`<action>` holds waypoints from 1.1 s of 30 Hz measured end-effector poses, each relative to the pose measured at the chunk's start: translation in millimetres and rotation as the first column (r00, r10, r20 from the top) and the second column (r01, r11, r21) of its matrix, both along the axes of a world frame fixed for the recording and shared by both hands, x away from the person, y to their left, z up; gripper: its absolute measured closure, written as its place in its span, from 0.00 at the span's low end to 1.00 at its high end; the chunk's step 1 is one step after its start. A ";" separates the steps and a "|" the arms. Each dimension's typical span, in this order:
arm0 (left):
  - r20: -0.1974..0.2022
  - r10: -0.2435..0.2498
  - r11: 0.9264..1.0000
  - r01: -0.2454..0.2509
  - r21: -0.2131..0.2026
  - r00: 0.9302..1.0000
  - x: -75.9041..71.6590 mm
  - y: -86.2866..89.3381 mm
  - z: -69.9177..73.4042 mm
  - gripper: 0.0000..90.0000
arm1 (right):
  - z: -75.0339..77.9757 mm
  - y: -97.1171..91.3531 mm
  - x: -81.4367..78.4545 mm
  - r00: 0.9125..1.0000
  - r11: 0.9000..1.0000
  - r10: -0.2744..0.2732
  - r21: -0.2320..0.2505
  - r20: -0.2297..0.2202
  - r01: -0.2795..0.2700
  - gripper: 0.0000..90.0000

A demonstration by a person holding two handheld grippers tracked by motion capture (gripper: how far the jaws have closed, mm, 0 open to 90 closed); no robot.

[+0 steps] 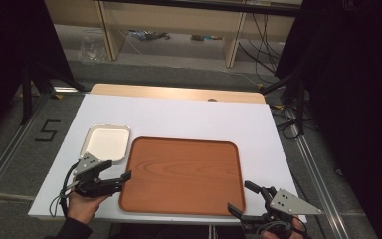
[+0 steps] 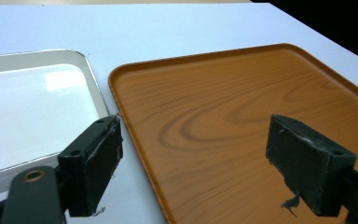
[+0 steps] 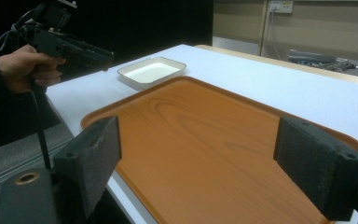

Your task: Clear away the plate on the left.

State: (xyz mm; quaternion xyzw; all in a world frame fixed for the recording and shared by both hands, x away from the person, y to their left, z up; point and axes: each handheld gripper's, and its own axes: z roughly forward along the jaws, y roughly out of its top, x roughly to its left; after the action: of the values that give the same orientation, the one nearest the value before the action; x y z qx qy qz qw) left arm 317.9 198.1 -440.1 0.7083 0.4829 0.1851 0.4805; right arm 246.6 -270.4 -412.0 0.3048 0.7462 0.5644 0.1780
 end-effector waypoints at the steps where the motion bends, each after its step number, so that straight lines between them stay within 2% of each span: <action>1: -0.002 0.007 1.000 -0.007 0.004 1.000 1.0 0.6 -0.3 0.20 | -0.4 0.6 1.3 1.000 1.000 0.016 0.003 0.011 -0.016 0.18; 5: 0.005 0.029 0.999 -0.029 0.036 1.000 6.1 4.9 -2.3 0.20 | 0.1 0.1 -0.4 1.000 1.000 -0.005 0.001 -0.002 0.005 0.18; 6: 0.005 0.036 0.999 -0.036 0.035 0.999 7.1 6.1 -2.7 0.20 | -0.7 1.0 0.1 1.000 1.000 -0.017 0.015 0.017 0.016 0.18; 8: 0.004 0.051 0.997 -0.051 0.052 0.999 10.1 10.3 -3.6 0.20 | -0.5 0.1 0.8 1.000 1.000 -0.015 0.003 0.025 0.015 0.18; 9: 0.003 0.060 0.997 -0.060 0.050 0.998 11.2 11.4 -4.3 0.20 | 0.2 -0.2 -0.1 1.000 1.000 -0.005 -0.002 -0.007 0.005 0.18; 10: 0.001 0.070 0.996 -0.070 0.059 0.998 13.4 14.0 -5.5 0.20 | 0.1 0.4 -0.8 1.000 1.000 -0.006 0.007 -0.018 0.006 0.18; 11: -0.002 0.082 0.995 -0.082 0.061 0.997 15.0 15.6 -6.6 0.21 | 0.1 -0.1 0.0 1.000 1.000 -0.004 0.000 -0.006 0.004 0.18; 13: -0.009 0.099 0.993 -0.098 0.070 0.995 18.7 19.6 -8.3 0.21 | 0.2 0.4 -1.3 1.000 1.000 -0.008 0.008 -0.024 0.008 0.18; 15: -0.029 0.131 0.989 -0.129 0.071 0.991 22.1 22.5 -9.1 0.23 | -0.7 0.4 2.0 1.000 1.000 0.015 0.003 0.007 -0.015 0.18; 17: -0.053 0.151 0.988 -0.148 0.051 0.987 27.0 25.8 -11.1 0.23 | -0.7 0.8 1.3 1.000 1.000 0.011 0.008 -0.002 -0.011 0.18; 22: -0.047 0.186 0.977 -0.180 0.112 0.981 37.4 31.5 -14.5 0.24 | -0.5 -0.1 1.5 1.000 1.000 0.001 0.003 0.009 -0.001 0.18; 24: -0.051 0.200 0.974 -0.193 0.120 0.978 42.3 36.1 -15.4 0.24 | -0.7 0.7 0.6 1.000 1.000 0.001 0.010 -0.005 -0.001 0.18; 26: -0.060 0.227 0.968 -0.218 0.126 0.972 47.1 40.8 -16.2 0.24 | -1.0 0.0 2.0 1.000 1.000 0.000 0.003 0.006 0.000 0.18; 27: -0.067 0.240 0.964 -0.230 0.132 0.968 49.7 43.7 -16.7 0.24 | -1.1 -0.3 2.1 1.000 1.000 -0.009 0.006 0.018 0.009 0.18; 28: -0.076 0.253 0.961 -0.242 0.133 0.964 52.1 46.7 -17.3 0.24 | -1.0 0.4 1.4 1.000 1.000 -0.001 0.016 0.004 0.001 0.18; 29: -0.080 0.265 0.958 -0.253 0.136 0.961 54.7 49.8 -18.1 0.24 | -1.6 1.0 2.0 1.000 1.000 0.002 0.023 0.013 -0.003 0.18; 31: -0.088 0.284 0.951 -0.269 0.152 0.955 59.3 56.3 -19.4 0.25 | -1.1 -0.3 1.9 1.000 1.000 -0.005 0.000 0.011 0.005 0.18; 33: -0.097 0.318 0.940 -0.301 0.161 0.943 66.2 63.5 -23.0 0.26 | -0.7 -0.3 1.5 1.000 1.000 -0.006 0.008 0.008 0.006 0.18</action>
State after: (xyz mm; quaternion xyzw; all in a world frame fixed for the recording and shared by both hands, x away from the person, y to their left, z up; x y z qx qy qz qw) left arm 384.1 261.5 -463.1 0.6662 0.6021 0.2492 0.3627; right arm 248.1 -270.6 -412.7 0.3056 0.7424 0.5680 0.1814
